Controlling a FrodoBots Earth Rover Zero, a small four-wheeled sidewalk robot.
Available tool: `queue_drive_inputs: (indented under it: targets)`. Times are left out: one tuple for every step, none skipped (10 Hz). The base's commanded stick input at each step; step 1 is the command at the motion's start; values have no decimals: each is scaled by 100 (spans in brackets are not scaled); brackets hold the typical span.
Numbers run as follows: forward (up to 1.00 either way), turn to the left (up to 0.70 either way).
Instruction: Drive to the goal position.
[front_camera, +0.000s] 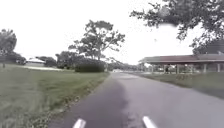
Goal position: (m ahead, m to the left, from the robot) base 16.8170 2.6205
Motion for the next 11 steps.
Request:
queue_drive_inputs:
  targets:
    - [70,-34]
    - [70,-31]
    - [70,-3]
    - [70,0]
    - [70,0]
    - [70,0]
    - [70,0]
    - [70,0]
    - [70,0]
    - [70,0]
    - [70,0]
